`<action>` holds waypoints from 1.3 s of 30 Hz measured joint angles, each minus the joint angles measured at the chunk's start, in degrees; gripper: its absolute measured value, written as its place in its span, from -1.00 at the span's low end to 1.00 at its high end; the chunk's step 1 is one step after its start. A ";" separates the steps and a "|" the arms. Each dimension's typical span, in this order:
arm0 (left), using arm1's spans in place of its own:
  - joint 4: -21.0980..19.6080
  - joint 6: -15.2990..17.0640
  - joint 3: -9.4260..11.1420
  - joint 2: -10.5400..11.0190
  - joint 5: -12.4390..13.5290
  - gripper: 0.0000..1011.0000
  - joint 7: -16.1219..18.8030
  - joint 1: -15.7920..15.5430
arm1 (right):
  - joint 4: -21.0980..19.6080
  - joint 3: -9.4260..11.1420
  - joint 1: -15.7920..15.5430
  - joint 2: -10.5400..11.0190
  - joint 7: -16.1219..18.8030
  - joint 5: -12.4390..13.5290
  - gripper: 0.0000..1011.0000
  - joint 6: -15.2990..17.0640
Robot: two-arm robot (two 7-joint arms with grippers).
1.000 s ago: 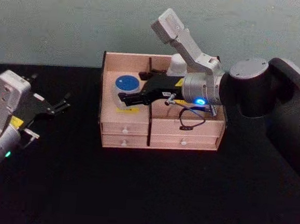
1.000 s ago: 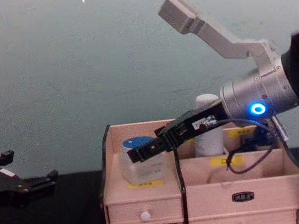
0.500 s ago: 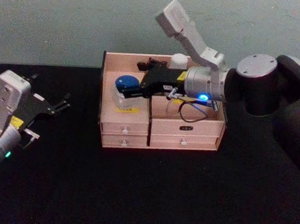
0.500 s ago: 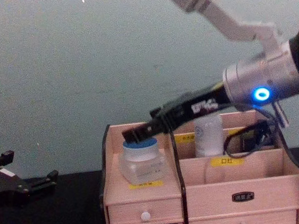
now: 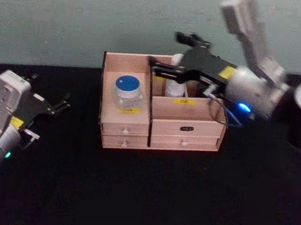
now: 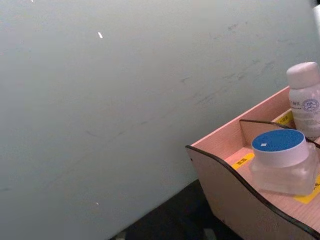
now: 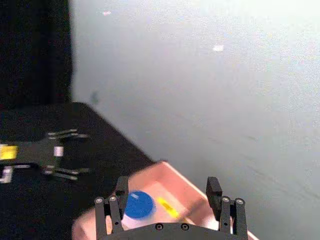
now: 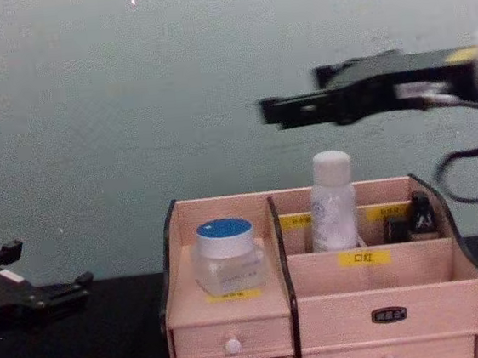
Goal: Pick up the facial cleanser and watermelon frost from the table and place them into the tiered storage box.
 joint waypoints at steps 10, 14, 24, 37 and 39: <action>0.00 0.00 0.00 0.00 0.00 0.98 0.00 0.00 | -14.41 11.39 -19.76 4.24 -16.35 -3.37 0.98 -2.71; 0.00 0.00 0.00 0.00 0.00 0.98 0.00 0.00 | -15.95 15.10 -25.84 3.99 -21.73 -4.84 0.98 -2.53; 0.00 0.00 0.00 0.00 0.00 0.98 0.00 0.00 | -12.86 18.34 -30.76 1.00 -26.54 -6.19 0.98 -0.54; 0.00 0.00 0.00 0.00 0.00 0.98 0.00 0.00 | -6.88 19.15 -30.47 -1.89 -24.95 -6.11 0.98 1.33; 0.00 0.00 0.00 0.00 0.00 0.98 0.00 0.00 | -6.38 19.08 -30.27 -2.12 -24.59 -6.15 0.98 1.52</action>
